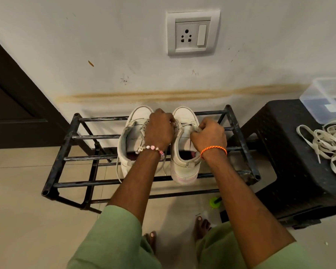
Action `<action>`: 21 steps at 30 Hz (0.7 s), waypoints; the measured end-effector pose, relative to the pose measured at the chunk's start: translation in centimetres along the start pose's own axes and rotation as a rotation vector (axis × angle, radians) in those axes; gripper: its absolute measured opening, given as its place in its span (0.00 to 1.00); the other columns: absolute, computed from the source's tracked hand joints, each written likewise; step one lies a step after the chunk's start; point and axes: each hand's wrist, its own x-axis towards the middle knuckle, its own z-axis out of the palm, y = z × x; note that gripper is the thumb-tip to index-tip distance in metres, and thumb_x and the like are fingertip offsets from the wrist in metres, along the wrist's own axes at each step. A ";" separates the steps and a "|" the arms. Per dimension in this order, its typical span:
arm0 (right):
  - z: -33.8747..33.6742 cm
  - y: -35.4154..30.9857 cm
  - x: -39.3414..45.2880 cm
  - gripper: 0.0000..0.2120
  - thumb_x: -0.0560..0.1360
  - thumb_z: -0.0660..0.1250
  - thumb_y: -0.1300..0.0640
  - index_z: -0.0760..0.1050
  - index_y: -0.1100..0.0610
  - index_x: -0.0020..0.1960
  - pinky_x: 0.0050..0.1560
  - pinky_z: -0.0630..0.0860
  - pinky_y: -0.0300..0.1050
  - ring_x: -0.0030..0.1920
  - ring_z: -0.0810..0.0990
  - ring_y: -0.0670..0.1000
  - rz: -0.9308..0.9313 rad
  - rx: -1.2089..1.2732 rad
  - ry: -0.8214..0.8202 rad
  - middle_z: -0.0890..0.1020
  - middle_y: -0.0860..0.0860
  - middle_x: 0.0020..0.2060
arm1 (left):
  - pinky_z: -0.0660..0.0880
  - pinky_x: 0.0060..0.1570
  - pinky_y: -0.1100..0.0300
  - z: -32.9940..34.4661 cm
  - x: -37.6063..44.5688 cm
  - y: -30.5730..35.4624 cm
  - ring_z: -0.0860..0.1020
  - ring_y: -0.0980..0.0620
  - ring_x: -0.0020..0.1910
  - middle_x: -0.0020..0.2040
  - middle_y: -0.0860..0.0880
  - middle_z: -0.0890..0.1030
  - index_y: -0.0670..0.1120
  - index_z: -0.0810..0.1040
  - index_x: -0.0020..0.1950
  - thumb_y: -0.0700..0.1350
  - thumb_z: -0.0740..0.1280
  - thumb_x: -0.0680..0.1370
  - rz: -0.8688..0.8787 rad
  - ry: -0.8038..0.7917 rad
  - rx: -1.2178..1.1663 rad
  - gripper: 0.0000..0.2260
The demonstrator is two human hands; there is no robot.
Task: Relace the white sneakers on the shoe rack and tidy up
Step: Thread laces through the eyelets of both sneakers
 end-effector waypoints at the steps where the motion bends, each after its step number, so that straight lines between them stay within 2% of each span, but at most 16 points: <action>1: 0.0 0.0 0.0 0.07 0.72 0.69 0.56 0.73 0.56 0.46 0.38 0.68 0.43 0.43 0.73 0.53 0.001 0.003 -0.009 0.78 0.55 0.46 | 0.72 0.55 0.49 0.0 0.1 0.0 0.72 0.42 0.57 0.56 0.40 0.74 0.40 0.81 0.55 0.39 0.64 0.77 0.014 0.006 0.034 0.09; 4: -0.3 0.0 0.1 0.07 0.72 0.70 0.57 0.72 0.56 0.45 0.39 0.68 0.43 0.43 0.73 0.52 -0.008 0.020 -0.042 0.77 0.54 0.44 | 0.72 0.54 0.47 -0.2 0.2 0.0 0.71 0.42 0.58 0.57 0.41 0.73 0.39 0.78 0.56 0.43 0.61 0.79 0.042 -0.012 0.136 0.11; 6: -0.4 0.1 0.3 0.08 0.71 0.70 0.57 0.71 0.56 0.44 0.39 0.70 0.43 0.44 0.74 0.52 -0.024 0.049 -0.073 0.77 0.53 0.43 | 0.73 0.52 0.46 -0.3 0.2 -0.2 0.73 0.40 0.56 0.55 0.40 0.76 0.39 0.76 0.55 0.44 0.60 0.79 0.006 -0.069 0.092 0.10; 8: -0.3 0.2 0.7 0.07 0.70 0.70 0.57 0.73 0.57 0.45 0.42 0.74 0.46 0.46 0.77 0.54 -0.038 0.099 -0.097 0.79 0.54 0.44 | 0.76 0.49 0.49 -0.8 0.3 -0.2 0.77 0.42 0.50 0.50 0.40 0.79 0.42 0.73 0.52 0.42 0.60 0.79 -0.094 -0.114 -0.197 0.06; 10: -0.1 0.0 0.8 0.12 0.69 0.71 0.54 0.76 0.57 0.49 0.50 0.77 0.50 0.52 0.77 0.55 -0.068 0.143 -0.088 0.80 0.55 0.48 | 0.76 0.41 0.60 -2.0 0.5 0.3 0.79 0.49 0.43 0.48 0.42 0.81 0.45 0.70 0.51 0.38 0.61 0.78 -0.242 -0.119 -0.542 0.04; 12: -0.2 -0.6 0.8 0.12 0.69 0.71 0.53 0.77 0.56 0.50 0.53 0.76 0.49 0.54 0.77 0.53 -0.131 0.206 -0.039 0.80 0.53 0.49 | 0.73 0.41 0.64 -3.4 0.8 1.0 0.80 0.50 0.47 0.47 0.44 0.82 0.45 0.70 0.52 0.36 0.63 0.77 -0.343 -0.116 -0.807 0.07; 14: -0.6 -1.7 0.5 0.08 0.70 0.70 0.56 0.78 0.56 0.48 0.52 0.75 0.43 0.51 0.78 0.49 -0.190 0.329 -0.057 0.81 0.50 0.46 | 0.71 0.40 0.65 -5.0 0.7 2.0 0.80 0.53 0.50 0.45 0.47 0.84 0.44 0.73 0.56 0.36 0.63 0.77 -0.344 -0.152 -0.938 0.09; 18: -0.7 -4.0 -0.1 0.06 0.72 0.69 0.63 0.80 0.57 0.48 0.54 0.78 0.44 0.47 0.82 0.48 -0.224 0.570 -0.287 0.84 0.51 0.43 | 0.74 0.39 0.65 -7.2 0.4 3.7 0.82 0.58 0.44 0.47 0.48 0.85 0.43 0.78 0.56 0.36 0.63 0.77 -0.295 -0.222 -1.099 0.09; 21: -1.6 -5.1 -0.2 0.07 0.73 0.66 0.70 0.80 0.63 0.49 0.44 0.77 0.34 0.39 0.81 0.42 -0.194 0.863 -0.397 0.82 0.50 0.37 | 0.74 0.45 0.60 -8.0 0.4 4.2 0.81 0.56 0.44 0.49 0.50 0.85 0.46 0.80 0.53 0.37 0.64 0.77 -0.299 -0.204 -1.164 0.08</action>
